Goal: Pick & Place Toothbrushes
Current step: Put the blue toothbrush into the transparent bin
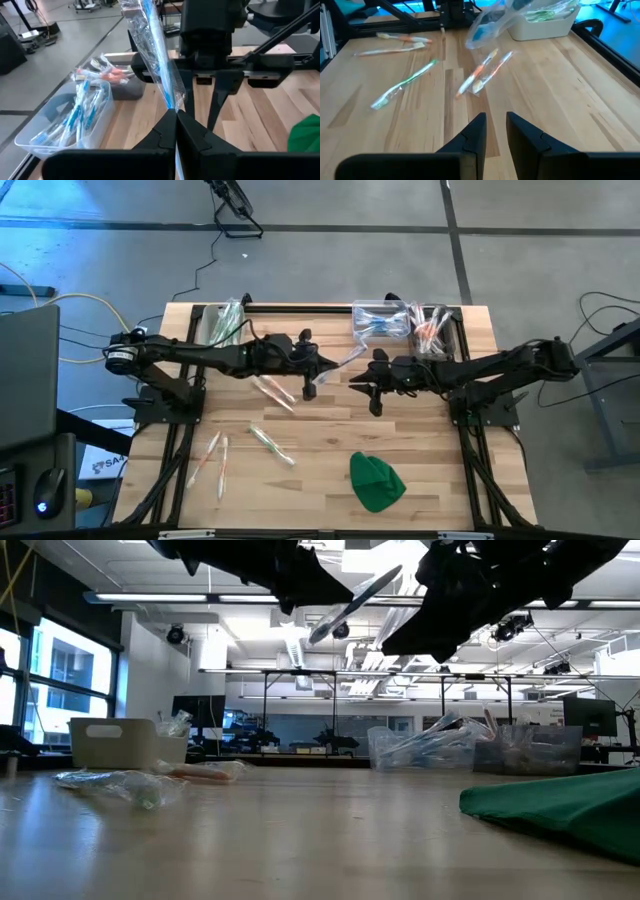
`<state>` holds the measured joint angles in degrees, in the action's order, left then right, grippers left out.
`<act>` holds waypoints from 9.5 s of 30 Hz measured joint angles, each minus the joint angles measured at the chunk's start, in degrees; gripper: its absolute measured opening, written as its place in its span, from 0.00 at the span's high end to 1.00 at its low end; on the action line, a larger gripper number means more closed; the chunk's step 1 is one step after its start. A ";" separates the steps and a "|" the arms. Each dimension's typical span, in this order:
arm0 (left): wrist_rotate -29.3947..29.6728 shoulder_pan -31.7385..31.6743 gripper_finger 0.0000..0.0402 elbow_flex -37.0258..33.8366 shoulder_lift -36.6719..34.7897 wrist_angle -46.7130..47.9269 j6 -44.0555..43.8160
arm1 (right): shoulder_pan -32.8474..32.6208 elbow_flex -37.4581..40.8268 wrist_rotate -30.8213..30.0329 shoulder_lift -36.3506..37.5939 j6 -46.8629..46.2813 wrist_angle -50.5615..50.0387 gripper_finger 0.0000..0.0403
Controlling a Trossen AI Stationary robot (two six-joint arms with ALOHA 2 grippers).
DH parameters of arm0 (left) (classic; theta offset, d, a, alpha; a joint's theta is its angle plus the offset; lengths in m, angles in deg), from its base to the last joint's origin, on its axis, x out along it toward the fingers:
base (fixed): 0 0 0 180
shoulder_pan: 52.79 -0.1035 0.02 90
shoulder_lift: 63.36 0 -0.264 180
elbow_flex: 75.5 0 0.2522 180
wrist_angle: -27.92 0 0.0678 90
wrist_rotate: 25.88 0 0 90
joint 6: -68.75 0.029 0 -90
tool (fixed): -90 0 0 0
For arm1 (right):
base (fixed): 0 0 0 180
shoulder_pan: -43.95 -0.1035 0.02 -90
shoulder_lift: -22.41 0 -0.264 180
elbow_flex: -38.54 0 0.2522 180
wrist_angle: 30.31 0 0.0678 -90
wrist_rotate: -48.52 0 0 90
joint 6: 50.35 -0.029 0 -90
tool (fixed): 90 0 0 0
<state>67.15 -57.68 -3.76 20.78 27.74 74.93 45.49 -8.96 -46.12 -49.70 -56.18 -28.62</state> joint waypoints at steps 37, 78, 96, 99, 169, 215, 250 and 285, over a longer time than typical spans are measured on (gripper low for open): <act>-2.69 0.02 1.00 0.00 0.02 0.56 -0.73 | 0.13 -0.02 2.06 -0.52 7.17 7.45 0.39; -8.70 0.02 1.00 0.94 -0.31 2.04 -0.79 | 0.13 -0.02 7.54 -0.55 7.58 19.17 0.40; -8.68 0.02 1.00 0.94 -0.31 2.11 -0.76 | 0.13 -0.02 6.89 -0.55 9.11 22.54 0.61; -8.66 0.02 1.00 0.94 -0.31 2.13 -0.76 | 0.13 -0.02 4.86 -0.55 9.14 21.98 0.72; 7.58 0.02 0.95 0.87 -4.22 14.61 -6.04 | 0.11 0.00 -10.42 12.68 8.68 -1.68 0.96; 6.38 0.02 0.95 -28.77 -34.17 1.88 -6.43 | 1.30 -0.02 -15.40 15.11 7.43 -3.86 0.96; 1.86 0.04 0.95 -37.20 -49.07 3.88 -6.54 | 33.55 -0.04 -5.55 -4.98 -14.12 2.68 0.96; 1.95 0.04 0.95 -37.20 -49.07 4.64 -6.73 | 32.20 -1.98 -35.18 -4.90 0.47 -4.10 0.56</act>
<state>69.09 -57.64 -40.96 -28.29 32.38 68.20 77.69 -10.94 -81.30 -54.60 -55.71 -32.72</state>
